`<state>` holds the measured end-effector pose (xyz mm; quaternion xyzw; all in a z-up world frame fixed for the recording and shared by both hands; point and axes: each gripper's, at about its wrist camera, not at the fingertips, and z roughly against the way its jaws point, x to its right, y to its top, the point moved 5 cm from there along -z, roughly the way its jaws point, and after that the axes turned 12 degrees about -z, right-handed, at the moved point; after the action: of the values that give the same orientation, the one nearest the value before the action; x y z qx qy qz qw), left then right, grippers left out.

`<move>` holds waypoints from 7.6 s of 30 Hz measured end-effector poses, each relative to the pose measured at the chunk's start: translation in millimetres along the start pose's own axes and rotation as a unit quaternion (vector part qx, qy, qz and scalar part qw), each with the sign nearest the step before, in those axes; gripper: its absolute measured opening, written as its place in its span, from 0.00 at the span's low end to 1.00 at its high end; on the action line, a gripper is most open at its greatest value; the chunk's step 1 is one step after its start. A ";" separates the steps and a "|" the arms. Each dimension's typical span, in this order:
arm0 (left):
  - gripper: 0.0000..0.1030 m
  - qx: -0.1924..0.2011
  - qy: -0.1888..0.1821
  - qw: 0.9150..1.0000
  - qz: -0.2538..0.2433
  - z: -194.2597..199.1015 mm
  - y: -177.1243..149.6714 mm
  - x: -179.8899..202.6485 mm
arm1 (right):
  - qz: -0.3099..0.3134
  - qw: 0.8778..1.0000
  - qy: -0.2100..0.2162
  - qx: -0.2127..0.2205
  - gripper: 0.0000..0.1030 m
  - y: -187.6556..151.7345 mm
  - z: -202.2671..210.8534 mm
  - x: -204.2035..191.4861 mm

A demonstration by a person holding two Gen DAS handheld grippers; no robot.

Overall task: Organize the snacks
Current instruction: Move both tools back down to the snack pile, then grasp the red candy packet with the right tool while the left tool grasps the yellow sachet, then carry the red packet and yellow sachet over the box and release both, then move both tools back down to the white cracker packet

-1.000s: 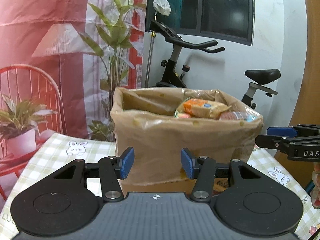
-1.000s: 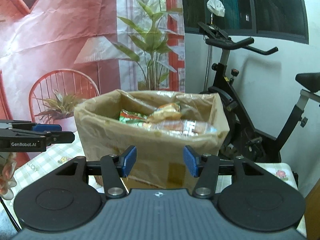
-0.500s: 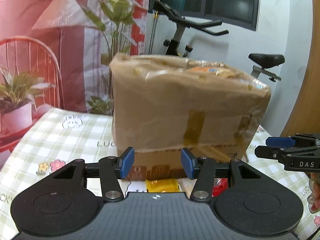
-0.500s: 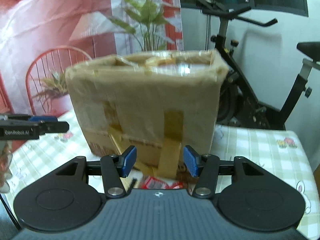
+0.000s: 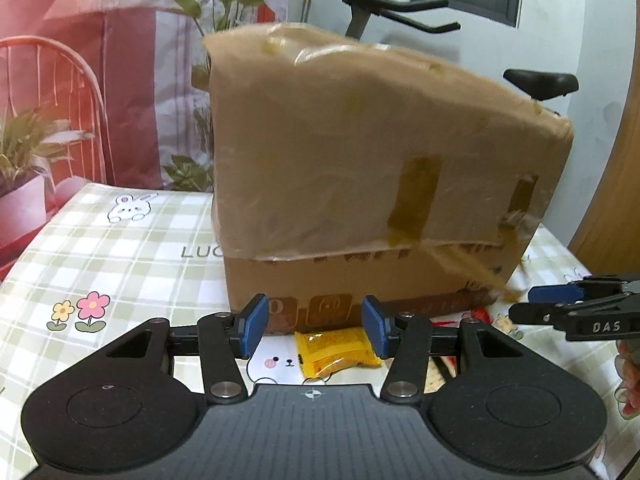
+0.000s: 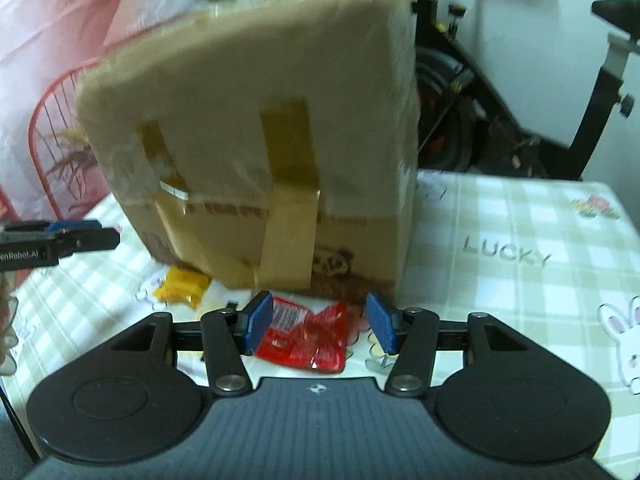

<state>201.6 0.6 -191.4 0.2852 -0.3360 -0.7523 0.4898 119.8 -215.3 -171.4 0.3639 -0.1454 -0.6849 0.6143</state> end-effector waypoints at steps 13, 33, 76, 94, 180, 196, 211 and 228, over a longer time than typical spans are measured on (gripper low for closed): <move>0.52 -0.033 0.005 0.999 0.029 -22.1 -22.6 -18.2 | -0.012 0.999 -0.053 -0.002 0.63 -22.7 -53.5 3.9; 0.52 -0.051 -0.029 0.998 0.031 -42.6 -35.2 2.2 | 0.038 0.996 -0.042 0.069 0.39 -49.3 -32.5 -8.2; 0.53 -0.055 -0.072 0.996 -0.021 -66.3 -23.3 37.6 | -0.003 0.996 -0.017 0.084 0.39 -45.9 -20.4 2.4; 0.53 -0.057 -0.099 0.993 -0.030 -49.4 -48.5 46.8 | -0.008 0.996 -0.020 0.081 0.39 -46.0 -21.9 1.7; 0.37 0.129 0.004 0.992 -0.003 11.4 141.3 -22.8 | 0.052 0.997 0.010 0.062 0.60 178.2 -23.7 -113.0; 0.45 0.112 -0.007 0.994 -0.012 32.3 134.6 -22.4 | 0.041 0.993 -0.010 0.109 0.53 163.4 20.4 -90.0; 0.48 0.066 -0.050 0.996 -0.041 66.5 67.7 -5.7 | -0.017 0.987 0.015 0.161 0.60 82.1 94.7 -77.3; 0.48 -0.001 -0.068 0.997 -0.024 7.0 8.4 0.9 | 0.025 0.999 -0.040 -0.011 0.72 -37.5 -13.0 -76.9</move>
<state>200.6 -1.1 -180.6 0.2404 -0.3608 -0.7818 0.4482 99.5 -131.7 -180.0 0.3260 -0.1713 -0.6851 0.6285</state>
